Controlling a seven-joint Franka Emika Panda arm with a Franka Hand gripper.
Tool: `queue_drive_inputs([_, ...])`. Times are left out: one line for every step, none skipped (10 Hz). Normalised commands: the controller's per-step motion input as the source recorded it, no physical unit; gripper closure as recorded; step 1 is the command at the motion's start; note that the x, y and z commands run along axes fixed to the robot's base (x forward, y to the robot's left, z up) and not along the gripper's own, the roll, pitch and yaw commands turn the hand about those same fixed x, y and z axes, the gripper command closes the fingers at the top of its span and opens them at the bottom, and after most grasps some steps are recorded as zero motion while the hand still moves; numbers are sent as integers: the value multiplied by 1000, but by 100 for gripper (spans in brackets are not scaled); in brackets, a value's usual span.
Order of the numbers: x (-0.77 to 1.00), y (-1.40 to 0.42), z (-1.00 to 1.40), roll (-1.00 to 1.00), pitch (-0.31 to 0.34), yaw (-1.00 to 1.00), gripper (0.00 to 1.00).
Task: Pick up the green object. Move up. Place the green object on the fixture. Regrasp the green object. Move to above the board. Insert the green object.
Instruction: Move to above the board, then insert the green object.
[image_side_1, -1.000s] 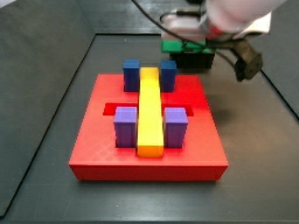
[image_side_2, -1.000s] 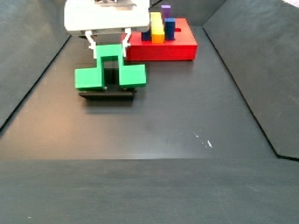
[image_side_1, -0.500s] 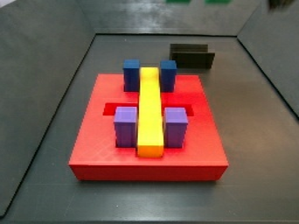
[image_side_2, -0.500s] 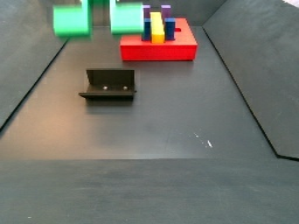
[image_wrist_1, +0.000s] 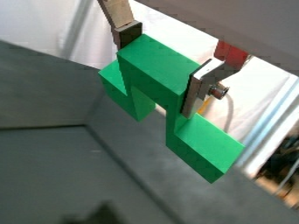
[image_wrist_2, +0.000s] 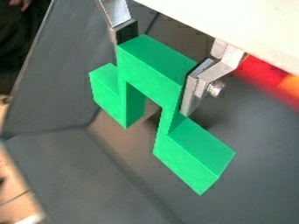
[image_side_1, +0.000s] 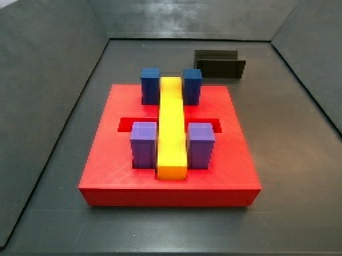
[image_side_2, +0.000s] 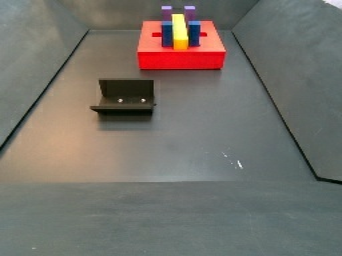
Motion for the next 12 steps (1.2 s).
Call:
queue_drive_inputs([-1138,-1400,329,-1000,-5,-42,100])
queue_drive_inputs([-1198,-1400,307,-1000,-14,-35,100])
queue_drive_inputs([-1219,-1400,321,-1000,-20,-33,100])
queue_drive_inputs([-755,-820,195,-1000,-28,-29,100])
queue_drive_inputs([-409,-391,80,-1000,-28,-25,100])
queue_drive_inputs([-186,-136,16,-1000,-17,-34,100])
queue_drive_inputs([-105,-68,26,-1000,-9,-36,100])
queue_drive_inputs([-86,-17,12,-1000,-38,-34,100])
queue_drive_inputs([-75,24,2,-820,-56,-25,100])
queue_drive_inputs([-76,42,7,-590,-65,-14,100])
queue_drive_inputs([-66,24,-1,-344,-67,-11,100])
queue_drive_inputs([0,0,-274,-153,-97,9,100])
